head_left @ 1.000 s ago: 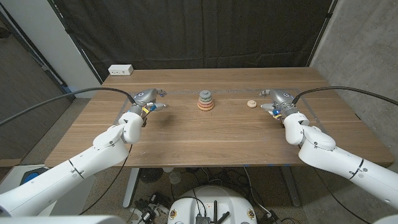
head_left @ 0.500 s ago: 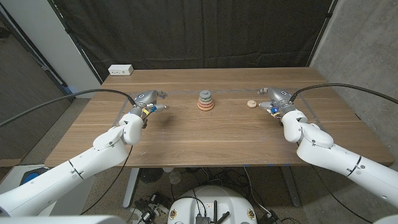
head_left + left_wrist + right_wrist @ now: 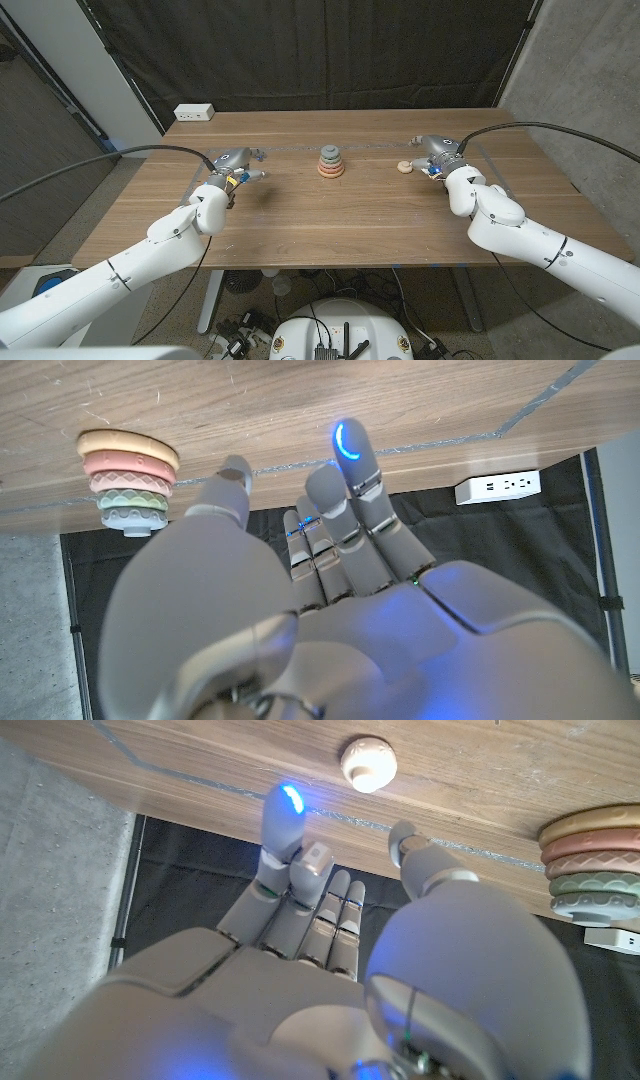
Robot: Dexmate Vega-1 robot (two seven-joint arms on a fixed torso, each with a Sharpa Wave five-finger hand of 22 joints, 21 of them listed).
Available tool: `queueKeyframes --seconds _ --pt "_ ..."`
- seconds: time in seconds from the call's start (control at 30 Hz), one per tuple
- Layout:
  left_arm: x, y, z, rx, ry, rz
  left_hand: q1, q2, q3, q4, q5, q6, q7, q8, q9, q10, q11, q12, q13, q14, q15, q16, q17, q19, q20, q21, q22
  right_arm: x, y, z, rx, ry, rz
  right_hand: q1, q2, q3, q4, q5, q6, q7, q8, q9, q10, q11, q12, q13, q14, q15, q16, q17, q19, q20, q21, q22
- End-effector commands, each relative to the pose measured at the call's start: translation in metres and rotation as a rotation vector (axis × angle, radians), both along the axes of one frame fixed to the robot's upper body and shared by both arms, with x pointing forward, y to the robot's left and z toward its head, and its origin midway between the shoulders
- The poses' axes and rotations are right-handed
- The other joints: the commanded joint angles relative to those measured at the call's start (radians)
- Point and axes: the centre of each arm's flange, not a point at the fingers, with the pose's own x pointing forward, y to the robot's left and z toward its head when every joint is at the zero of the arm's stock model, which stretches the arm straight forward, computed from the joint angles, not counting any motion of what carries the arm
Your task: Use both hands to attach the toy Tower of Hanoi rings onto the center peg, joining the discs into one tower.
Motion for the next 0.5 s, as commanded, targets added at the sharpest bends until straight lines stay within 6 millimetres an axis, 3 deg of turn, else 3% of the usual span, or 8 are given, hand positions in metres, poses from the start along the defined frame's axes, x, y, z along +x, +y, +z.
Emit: queueKeyframes --seconds 0.03,0.5 --pt "-0.001 -0.001 0.002 0.019 -0.001 0.026 -0.008 0.001 0.009 -0.003 0.0 0.008 -0.004 -0.003 0.006 0.011 0.002 -0.001 0.004 0.004 -0.007 0.0 0.007 0.001 -0.102 0.0 0.0 0.016 0.011 0.011 -0.031 0.036 0.004 0.002 -0.011 0.005 0.001 -0.004 -0.005 0.003 -0.002 0.004 -0.004 -0.003 0.009 0.005 -0.008 -0.081 -0.003 0.002 -0.01 -0.059 0.0 0.002" --pt "0.001 0.002 0.0 -0.002 0.0 0.014 -0.011 0.0 0.015 -0.003 -0.001 0.011 -0.004 -0.003 0.007 0.014 -0.001 -0.003 0.003 0.005 -0.007 -0.006 0.005 0.0 -0.101 0.0 0.0 0.03 0.019 0.021 -0.044 0.054 0.001 0.003 -0.012 0.003 0.0 -0.006 -0.008 0.007 -0.002 0.008 -0.004 0.006 0.016 0.009 -0.01 -0.082 -0.007 0.003 -0.015 -0.059 0.003 0.002"
